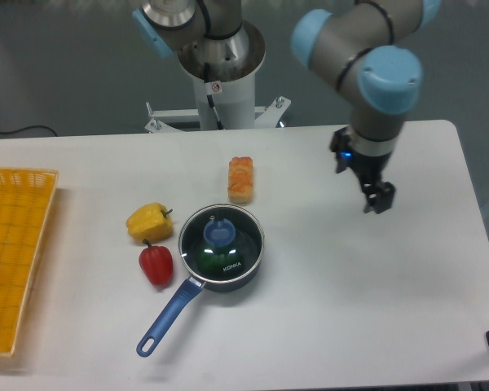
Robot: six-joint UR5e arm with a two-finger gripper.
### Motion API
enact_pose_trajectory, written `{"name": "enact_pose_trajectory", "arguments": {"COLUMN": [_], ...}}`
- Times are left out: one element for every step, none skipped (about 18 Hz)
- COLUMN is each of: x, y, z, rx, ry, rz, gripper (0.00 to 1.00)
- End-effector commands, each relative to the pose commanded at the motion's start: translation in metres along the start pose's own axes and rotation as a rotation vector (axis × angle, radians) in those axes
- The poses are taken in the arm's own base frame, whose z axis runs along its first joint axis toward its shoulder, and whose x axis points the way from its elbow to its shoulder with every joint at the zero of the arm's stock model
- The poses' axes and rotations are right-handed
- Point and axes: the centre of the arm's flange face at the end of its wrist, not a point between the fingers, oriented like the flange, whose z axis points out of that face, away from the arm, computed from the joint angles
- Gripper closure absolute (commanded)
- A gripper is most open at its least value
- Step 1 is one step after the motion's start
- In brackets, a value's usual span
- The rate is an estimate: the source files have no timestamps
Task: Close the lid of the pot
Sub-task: 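Open the gripper, release the lid knob and lift the gripper away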
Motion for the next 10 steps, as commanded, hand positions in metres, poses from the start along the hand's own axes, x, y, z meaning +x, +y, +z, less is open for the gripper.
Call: {"name": "enact_pose_trajectory", "arguments": {"x": [-0.003,-0.004,-0.005,-0.005,-0.006,-0.007,-0.007,-0.007,-0.009,-0.01], "y": [0.009,0.016,0.021,0.028,0.031,0.032,0.036,0.042,0.044,0.045], "z": [0.005,0.01,0.014,0.019,0.024,0.025,0.028,0.032,0.034,0.034], "rx": [-0.001,0.0,0.002,0.004,0.007,0.007,0.009,0.012,0.01,0.005], "ry": [-0.003,0.0,0.005,0.012,0.019,0.021,0.025,0.027,0.022,0.009], "rz": [0.003,0.009,0.021,0.028,0.029,0.029,0.025,0.014,0.014,0.015], "gripper": [0.0,0.0,0.0,0.0,0.0,0.0,0.0,0.0,0.0,0.0]}}
